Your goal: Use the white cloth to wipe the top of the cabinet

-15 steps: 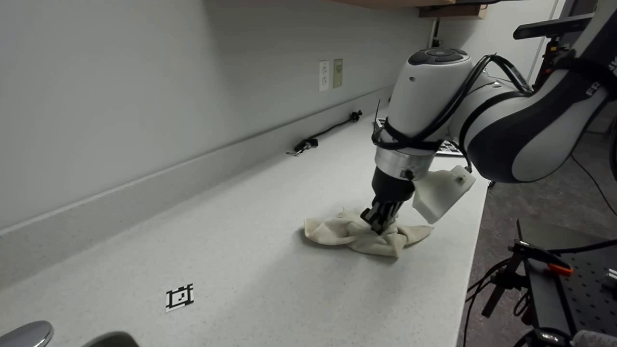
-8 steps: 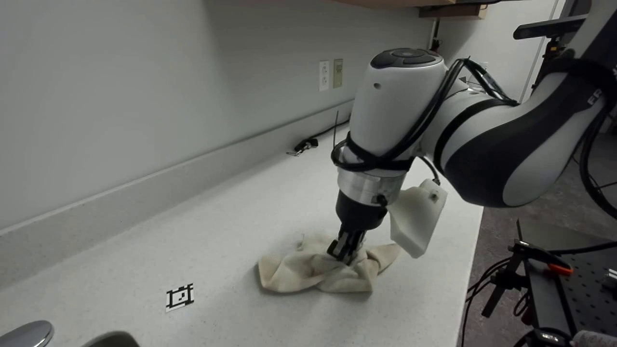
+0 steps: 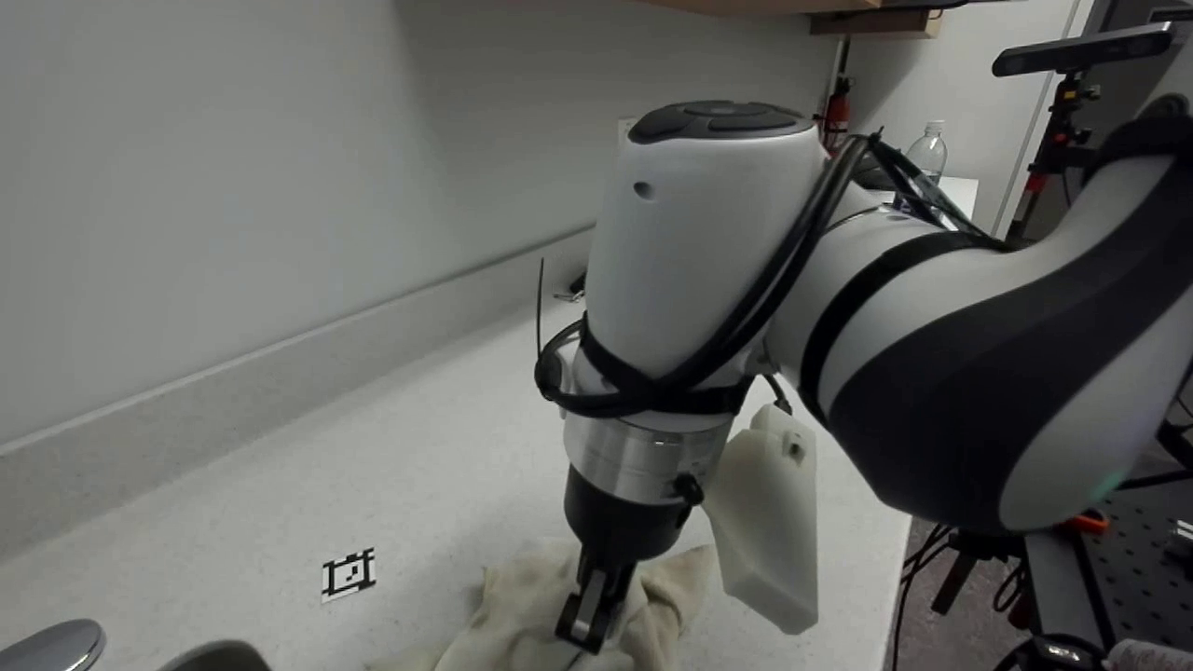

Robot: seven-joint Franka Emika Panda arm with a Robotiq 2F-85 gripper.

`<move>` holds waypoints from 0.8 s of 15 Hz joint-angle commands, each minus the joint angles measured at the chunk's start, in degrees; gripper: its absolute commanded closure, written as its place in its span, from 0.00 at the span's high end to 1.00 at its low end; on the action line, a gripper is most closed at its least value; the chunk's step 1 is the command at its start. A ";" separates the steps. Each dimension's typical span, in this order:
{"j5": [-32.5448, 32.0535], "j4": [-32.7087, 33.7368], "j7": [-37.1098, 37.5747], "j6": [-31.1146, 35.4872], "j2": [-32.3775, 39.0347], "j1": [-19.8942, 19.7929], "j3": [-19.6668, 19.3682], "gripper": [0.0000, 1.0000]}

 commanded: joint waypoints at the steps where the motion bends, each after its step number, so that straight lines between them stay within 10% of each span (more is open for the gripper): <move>1: 6.26 2.46 -6.83 -0.71 2.08 3.85 -3.84 0.00; 12: 8.39 -11.26 -2.09 1.99 -4.99 4.71 -16.46 0.00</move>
